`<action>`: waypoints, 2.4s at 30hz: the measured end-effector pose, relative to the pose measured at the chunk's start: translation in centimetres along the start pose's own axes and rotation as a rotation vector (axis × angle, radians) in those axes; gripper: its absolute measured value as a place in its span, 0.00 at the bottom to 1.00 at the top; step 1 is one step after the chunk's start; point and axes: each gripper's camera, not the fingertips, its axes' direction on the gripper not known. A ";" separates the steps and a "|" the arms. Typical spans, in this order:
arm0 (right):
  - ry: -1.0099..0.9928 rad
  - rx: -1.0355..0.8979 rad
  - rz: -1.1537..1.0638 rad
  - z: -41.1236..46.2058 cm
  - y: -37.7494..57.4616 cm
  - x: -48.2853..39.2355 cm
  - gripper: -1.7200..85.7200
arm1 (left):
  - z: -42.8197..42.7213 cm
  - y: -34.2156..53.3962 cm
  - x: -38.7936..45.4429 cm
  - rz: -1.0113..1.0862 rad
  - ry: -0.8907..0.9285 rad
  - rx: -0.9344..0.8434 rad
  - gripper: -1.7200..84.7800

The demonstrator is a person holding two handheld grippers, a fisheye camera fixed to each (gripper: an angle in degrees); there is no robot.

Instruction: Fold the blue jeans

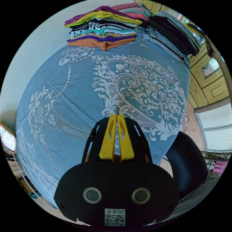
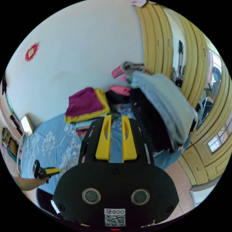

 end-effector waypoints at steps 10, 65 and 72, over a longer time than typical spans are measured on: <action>0.281 0.070 -0.167 3.0 -20.4 8.1 0.14 | 7.9 4.8 0.1 -0.116 0.086 0.019 0.02; -1.091 0.287 -0.263 -14.6 -71.1 5.8 0.03 | 46.3 78.1 -3.1 -0.326 0.246 0.800 0.11; -1.327 0.082 -0.341 -12.2 -70.9 -5.0 0.03 | 53.3 91.5 -2.8 -0.493 0.045 0.752 0.14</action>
